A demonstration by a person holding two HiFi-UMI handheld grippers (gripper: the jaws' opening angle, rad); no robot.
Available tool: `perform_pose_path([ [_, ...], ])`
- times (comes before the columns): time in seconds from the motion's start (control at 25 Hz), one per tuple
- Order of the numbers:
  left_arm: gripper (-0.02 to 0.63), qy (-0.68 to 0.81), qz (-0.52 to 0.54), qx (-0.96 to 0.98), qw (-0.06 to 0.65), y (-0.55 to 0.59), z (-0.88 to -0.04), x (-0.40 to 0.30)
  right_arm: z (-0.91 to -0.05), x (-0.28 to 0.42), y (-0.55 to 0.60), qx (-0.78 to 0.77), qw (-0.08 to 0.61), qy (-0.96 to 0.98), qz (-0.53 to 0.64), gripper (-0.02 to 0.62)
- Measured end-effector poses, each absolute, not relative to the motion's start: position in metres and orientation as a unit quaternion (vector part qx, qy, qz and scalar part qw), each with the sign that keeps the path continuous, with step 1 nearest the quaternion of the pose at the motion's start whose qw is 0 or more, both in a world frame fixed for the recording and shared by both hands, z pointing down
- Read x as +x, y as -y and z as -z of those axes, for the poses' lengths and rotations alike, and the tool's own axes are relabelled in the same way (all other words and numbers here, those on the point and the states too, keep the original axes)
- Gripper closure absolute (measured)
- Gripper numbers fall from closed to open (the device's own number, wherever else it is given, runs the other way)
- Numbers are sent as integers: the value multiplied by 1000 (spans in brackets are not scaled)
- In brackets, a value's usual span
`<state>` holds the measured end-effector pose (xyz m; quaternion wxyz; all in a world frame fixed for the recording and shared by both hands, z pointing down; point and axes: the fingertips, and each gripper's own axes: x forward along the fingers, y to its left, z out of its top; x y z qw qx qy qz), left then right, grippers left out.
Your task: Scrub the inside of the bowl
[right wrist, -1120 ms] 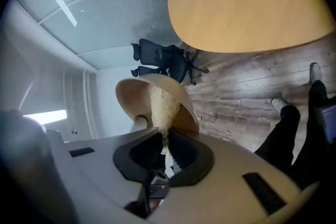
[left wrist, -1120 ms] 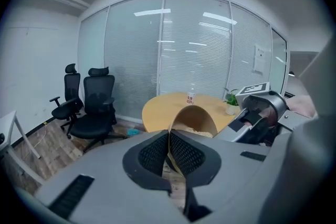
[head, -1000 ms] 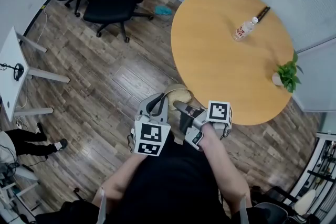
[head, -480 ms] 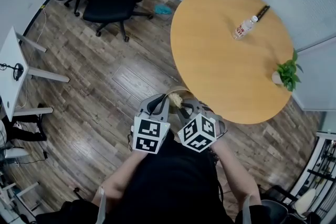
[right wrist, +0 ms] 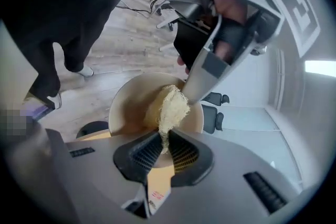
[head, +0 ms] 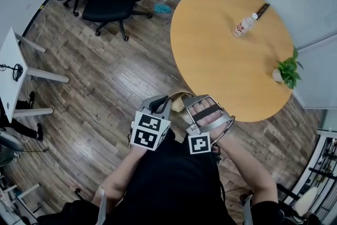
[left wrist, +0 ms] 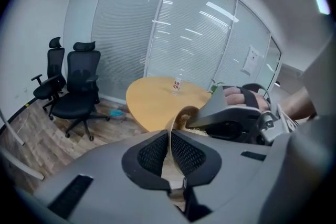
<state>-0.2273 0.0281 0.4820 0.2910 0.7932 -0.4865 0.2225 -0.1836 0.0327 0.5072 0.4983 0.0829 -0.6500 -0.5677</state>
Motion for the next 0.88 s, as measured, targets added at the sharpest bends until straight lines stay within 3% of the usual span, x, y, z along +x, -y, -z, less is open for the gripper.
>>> perform_pose_path([
  [0.16,577,487,-186,791,321,-26,-481,-225,-509,-175,-32,111,503,721,463,555],
  [0.36,577,506,-169,778,332,-19,-481,-207,-523,-151,-49,132,494,840,182,555],
  [0.64,577,517,-183,772,322,-3,-476,-156,-522,-102,-43,188,411,863,-227,555],
  [0.88,577,502,-210,762,351,11,-497,-107,-522,-42,-37,180,334,845,-378,555],
])
